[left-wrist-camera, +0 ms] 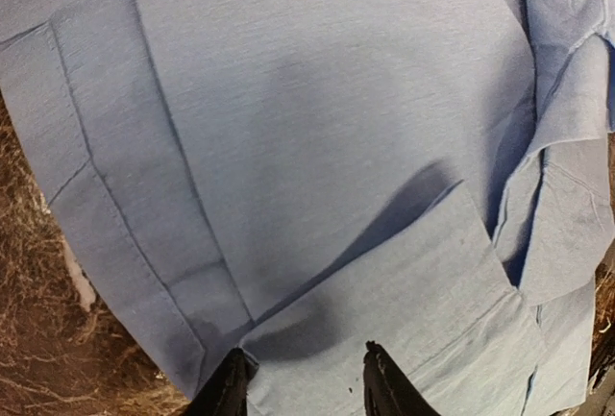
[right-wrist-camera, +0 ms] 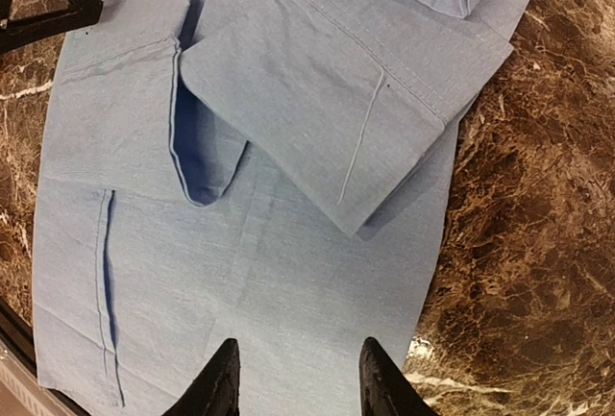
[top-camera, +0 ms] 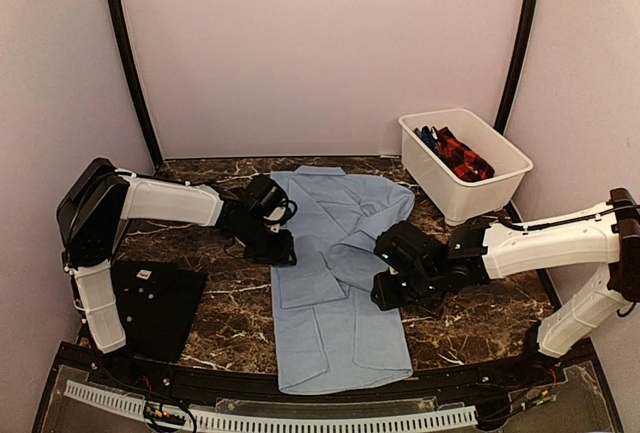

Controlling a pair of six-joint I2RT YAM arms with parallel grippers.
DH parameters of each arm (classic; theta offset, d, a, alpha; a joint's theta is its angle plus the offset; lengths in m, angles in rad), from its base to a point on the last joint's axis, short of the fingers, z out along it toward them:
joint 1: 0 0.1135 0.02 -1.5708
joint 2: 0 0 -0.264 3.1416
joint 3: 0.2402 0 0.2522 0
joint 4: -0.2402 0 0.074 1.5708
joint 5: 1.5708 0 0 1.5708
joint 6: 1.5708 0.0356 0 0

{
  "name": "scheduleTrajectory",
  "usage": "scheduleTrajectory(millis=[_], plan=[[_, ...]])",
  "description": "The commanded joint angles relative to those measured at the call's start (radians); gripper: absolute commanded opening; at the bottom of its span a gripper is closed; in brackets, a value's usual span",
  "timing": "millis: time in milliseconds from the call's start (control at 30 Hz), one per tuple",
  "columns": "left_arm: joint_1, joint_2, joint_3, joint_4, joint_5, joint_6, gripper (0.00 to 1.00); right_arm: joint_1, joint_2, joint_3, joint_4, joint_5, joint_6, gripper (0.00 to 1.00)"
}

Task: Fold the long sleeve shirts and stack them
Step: Pick up the sleeve from the center of the board.

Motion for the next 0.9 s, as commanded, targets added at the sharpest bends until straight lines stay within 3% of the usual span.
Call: scheduleTrajectory(millis=[0, 167, 333, 533, 700, 867], plan=[[-0.023, -0.020, 0.043, -0.020, 0.041, 0.008, 0.38, 0.004, 0.011, 0.027, 0.024, 0.014, -0.004, 0.40], [-0.029, -0.030, 0.050, -0.015, 0.068, 0.003, 0.32, 0.004, 0.022, 0.030, 0.029, 0.012, -0.007, 0.40], [-0.029, -0.043, 0.054, -0.039, -0.002, 0.009, 0.30, 0.004, 0.025, 0.032, 0.034, 0.015, -0.010, 0.40], [-0.024, -0.036, 0.055, -0.092, -0.118, 0.033, 0.37, 0.002, 0.024, 0.032, 0.035, 0.016, -0.014, 0.40], [-0.009, -0.020, 0.052, -0.090, -0.086, 0.077, 0.44, 0.002, 0.021, 0.023, 0.043, 0.012, -0.013, 0.40], [-0.009, 0.018, 0.073, -0.110, -0.053, 0.100, 0.44, 0.002, 0.023, 0.021, 0.047, 0.012, -0.011, 0.40]])
